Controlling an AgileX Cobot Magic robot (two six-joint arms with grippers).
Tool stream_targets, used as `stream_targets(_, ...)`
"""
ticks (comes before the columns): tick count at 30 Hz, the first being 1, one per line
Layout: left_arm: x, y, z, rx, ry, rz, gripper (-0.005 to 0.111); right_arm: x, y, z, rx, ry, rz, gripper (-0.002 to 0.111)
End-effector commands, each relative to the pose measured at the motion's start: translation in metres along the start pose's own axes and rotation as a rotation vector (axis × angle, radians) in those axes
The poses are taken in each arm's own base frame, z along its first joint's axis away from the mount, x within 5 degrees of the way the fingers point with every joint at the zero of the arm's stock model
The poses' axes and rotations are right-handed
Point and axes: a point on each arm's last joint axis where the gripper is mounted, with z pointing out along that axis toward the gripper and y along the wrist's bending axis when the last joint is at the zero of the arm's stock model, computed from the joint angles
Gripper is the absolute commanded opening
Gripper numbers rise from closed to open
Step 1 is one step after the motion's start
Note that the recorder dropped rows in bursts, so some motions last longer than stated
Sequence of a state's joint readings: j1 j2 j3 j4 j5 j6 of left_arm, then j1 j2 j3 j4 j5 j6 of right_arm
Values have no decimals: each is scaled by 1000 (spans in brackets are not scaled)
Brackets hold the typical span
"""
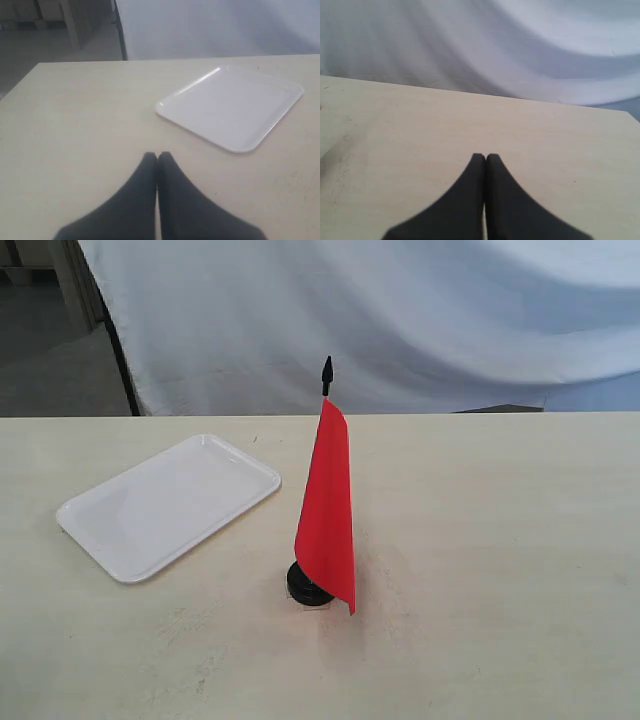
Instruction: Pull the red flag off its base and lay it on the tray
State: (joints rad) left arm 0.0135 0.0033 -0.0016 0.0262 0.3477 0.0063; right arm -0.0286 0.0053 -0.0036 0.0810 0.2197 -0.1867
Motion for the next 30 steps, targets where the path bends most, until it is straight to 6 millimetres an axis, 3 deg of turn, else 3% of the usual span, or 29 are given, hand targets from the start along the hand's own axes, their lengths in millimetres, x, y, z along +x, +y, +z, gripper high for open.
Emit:
stream_targets(1, 0, 0, 0, 2, -6, -3, 0, 0, 0, 0, 1, -7, -7, -1)
stream_targets(21, 0, 0, 0, 2, -6, -3, 0, 0, 0, 0, 2, -13, -5, -1)
stream_targets(30, 0, 0, 0, 2, -6, -3, 0, -38, -10, -10, 83, -453, 121, -1)
